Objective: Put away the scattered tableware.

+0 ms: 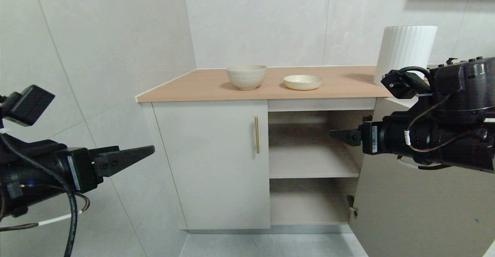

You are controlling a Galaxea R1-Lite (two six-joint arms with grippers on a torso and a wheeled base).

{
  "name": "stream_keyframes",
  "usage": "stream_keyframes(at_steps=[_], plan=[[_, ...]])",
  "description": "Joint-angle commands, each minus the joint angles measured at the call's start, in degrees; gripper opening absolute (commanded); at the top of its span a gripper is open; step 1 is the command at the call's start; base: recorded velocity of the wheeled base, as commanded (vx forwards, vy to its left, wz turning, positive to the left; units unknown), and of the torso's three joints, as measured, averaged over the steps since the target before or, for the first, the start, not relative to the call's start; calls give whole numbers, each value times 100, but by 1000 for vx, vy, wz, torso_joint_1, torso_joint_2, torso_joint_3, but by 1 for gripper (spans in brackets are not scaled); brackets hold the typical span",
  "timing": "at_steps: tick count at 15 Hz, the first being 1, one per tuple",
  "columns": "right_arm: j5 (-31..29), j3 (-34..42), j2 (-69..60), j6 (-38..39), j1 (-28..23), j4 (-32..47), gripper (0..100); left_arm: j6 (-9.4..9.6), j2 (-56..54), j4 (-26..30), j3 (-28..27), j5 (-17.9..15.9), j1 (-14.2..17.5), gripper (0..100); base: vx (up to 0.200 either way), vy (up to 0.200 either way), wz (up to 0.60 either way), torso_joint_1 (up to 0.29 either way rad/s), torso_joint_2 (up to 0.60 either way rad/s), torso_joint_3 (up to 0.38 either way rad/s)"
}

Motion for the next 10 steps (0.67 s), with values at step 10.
stream_keyframes(at_steps=[10], plan=[[55,-1,-318,335,71,71,100,-22,20,9,-18,3,-3,100,120,0,0,2,0,0]])
